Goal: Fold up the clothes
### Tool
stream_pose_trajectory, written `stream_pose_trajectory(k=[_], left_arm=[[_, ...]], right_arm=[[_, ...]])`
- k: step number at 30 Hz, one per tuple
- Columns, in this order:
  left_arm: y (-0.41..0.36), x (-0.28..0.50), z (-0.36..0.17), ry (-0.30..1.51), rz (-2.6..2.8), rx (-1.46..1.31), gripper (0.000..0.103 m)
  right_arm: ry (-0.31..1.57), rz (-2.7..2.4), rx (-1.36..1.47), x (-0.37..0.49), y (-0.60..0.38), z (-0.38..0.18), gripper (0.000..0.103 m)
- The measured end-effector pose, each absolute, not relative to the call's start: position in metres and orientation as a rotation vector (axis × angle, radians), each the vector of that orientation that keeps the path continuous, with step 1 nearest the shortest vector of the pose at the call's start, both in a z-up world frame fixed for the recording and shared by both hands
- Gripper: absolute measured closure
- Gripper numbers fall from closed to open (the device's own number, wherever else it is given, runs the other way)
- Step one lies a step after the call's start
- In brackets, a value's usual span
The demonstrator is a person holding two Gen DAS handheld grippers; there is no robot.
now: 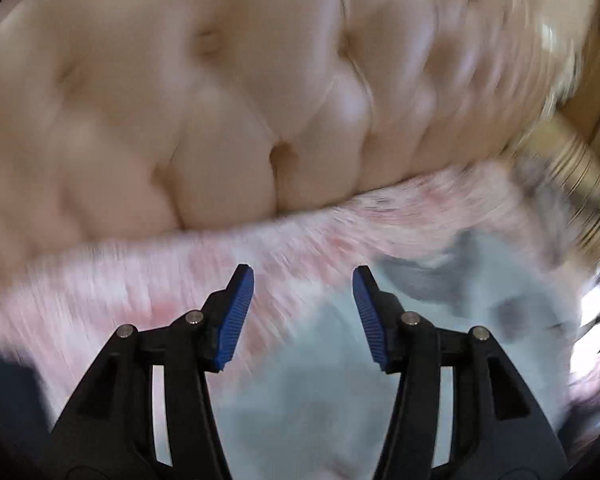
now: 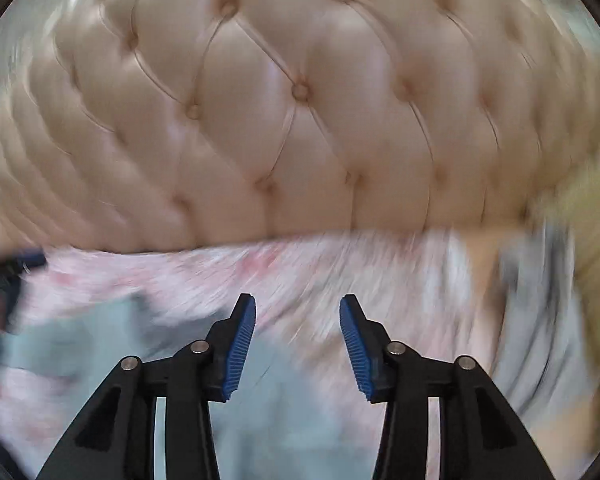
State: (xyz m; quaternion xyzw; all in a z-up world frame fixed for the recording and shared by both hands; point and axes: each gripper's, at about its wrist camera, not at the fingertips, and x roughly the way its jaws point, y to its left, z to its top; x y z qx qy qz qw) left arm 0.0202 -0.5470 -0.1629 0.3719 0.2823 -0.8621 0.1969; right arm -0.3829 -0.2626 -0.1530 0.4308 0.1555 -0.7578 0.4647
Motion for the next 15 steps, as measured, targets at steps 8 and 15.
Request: stream_pose_trajectory(k=[8,15], left_arm=[[-0.363,0.23,-0.227,1.445,-2.194,0.807,0.045],[-0.286,0.278,-0.292,1.972,-1.917,0.7,0.045]], right_arm=[[0.033,-1.859,1.389,-0.244,-0.084,-0.207,0.038],[-0.226,-1.706,1.563,-0.165,-0.006,-0.246,0.038]])
